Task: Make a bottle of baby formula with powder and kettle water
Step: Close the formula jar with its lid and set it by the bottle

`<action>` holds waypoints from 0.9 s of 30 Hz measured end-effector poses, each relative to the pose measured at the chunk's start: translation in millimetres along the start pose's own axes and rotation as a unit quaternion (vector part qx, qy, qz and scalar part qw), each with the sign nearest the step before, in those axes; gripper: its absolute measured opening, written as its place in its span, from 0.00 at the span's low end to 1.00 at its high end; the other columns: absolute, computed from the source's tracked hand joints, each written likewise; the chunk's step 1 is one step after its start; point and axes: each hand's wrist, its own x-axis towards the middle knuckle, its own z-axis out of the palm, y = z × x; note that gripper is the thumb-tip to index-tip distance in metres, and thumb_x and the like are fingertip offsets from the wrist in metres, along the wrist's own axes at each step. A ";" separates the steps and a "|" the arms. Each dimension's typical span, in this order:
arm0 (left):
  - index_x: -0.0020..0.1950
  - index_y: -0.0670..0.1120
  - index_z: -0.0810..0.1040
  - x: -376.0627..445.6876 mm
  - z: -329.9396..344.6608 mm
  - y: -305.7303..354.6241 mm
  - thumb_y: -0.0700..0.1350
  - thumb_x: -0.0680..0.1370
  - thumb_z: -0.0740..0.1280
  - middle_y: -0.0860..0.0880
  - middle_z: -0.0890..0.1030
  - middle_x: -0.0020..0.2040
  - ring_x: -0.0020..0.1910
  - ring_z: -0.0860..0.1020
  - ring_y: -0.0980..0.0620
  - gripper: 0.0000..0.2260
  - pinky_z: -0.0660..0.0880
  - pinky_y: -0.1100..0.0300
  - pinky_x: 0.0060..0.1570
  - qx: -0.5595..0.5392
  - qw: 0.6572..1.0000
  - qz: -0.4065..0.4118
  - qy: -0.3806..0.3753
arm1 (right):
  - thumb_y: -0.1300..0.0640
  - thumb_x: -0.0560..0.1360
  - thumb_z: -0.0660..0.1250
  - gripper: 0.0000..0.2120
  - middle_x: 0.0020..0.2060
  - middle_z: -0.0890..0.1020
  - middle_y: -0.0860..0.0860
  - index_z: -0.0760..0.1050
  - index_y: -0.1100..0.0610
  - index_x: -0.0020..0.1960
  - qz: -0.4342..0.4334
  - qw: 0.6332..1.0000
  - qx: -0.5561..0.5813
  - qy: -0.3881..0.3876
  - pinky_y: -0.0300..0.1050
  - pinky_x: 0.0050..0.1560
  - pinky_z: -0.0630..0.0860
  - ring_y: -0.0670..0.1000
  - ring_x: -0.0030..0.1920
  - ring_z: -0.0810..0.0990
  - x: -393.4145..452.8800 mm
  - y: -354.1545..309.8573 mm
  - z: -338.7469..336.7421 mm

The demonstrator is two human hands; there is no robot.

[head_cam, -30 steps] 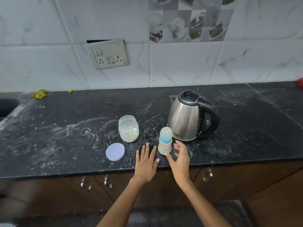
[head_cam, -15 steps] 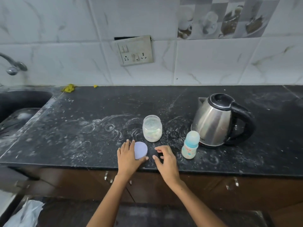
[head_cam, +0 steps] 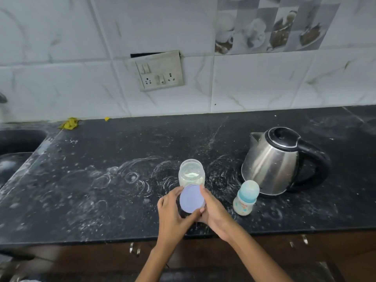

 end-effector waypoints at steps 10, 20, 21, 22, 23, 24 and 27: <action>0.73 0.51 0.60 54.6 5.6 -1.5 0.69 0.59 0.73 0.57 0.66 0.71 0.69 0.63 0.59 0.48 0.55 0.54 0.70 -0.062 0.994 -0.094 0.001 | 0.50 0.78 0.65 0.22 0.65 0.67 0.46 0.66 0.38 0.70 -0.208 0.884 -0.405 0.108 0.44 0.63 0.63 0.47 0.67 0.64 19.6 -75.9 -7.7; 0.55 0.59 0.72 85.7 28.6 -28.1 0.54 0.56 0.82 0.58 0.80 0.51 0.52 0.77 0.61 0.31 0.75 0.57 0.50 -0.121 0.985 -0.121 -0.012 | 0.60 0.62 0.79 0.34 0.60 0.68 0.51 0.73 0.45 0.64 -0.158 0.735 -0.660 0.013 0.51 0.61 0.73 0.54 0.61 0.70 73.0 -98.3 14.0; 0.55 0.57 0.72 85.6 30.4 -30.3 0.54 0.56 0.82 0.57 0.79 0.51 0.53 0.77 0.60 0.32 0.76 0.55 0.51 -0.121 0.985 -0.123 -0.013 | 0.62 0.62 0.78 0.33 0.60 0.69 0.51 0.73 0.44 0.63 -0.152 0.723 -0.674 -0.007 0.52 0.60 0.73 0.55 0.61 0.70 74.7 -100.6 16.4; 0.56 0.57 0.72 85.5 31.3 -31.1 0.55 0.56 0.82 0.57 0.79 0.52 0.53 0.77 0.59 0.32 0.76 0.54 0.51 -0.118 0.985 -0.122 -0.014 | 0.63 0.62 0.78 0.32 0.59 0.69 0.51 0.74 0.44 0.62 -0.146 0.716 -0.683 -0.022 0.53 0.59 0.74 0.55 0.61 0.70 75.7 -102.7 17.7; 0.56 0.57 0.72 85.5 32.2 -32.0 0.55 0.56 0.82 0.57 0.79 0.52 0.54 0.76 0.58 0.32 0.76 0.53 0.52 -0.115 0.986 -0.123 -0.013 | 0.62 0.61 0.78 0.32 0.59 0.69 0.50 0.74 0.44 0.61 -0.144 0.711 -0.688 -0.034 0.54 0.59 0.74 0.56 0.61 0.71 75.9 -104.7 17.8; 0.56 0.57 0.71 85.4 33.0 -32.6 0.55 0.56 0.81 0.57 0.78 0.52 0.54 0.76 0.57 0.32 0.75 0.53 0.52 -0.114 0.985 -0.125 -0.014 | 0.61 0.62 0.78 0.32 0.59 0.68 0.50 0.73 0.44 0.62 -0.141 0.705 -0.694 -0.043 0.53 0.59 0.74 0.56 0.61 0.71 76.0 -105.8 16.5; 0.56 0.57 0.72 85.0 33.5 -33.5 0.57 0.57 0.79 0.57 0.79 0.52 0.55 0.76 0.56 0.30 0.76 0.51 0.53 -0.125 0.983 -0.130 -0.017 | 0.53 0.66 0.77 0.35 0.67 0.65 0.51 0.68 0.43 0.70 -0.124 0.675 -0.724 -0.072 0.53 0.64 0.71 0.55 0.66 0.68 72.2 -106.5 10.5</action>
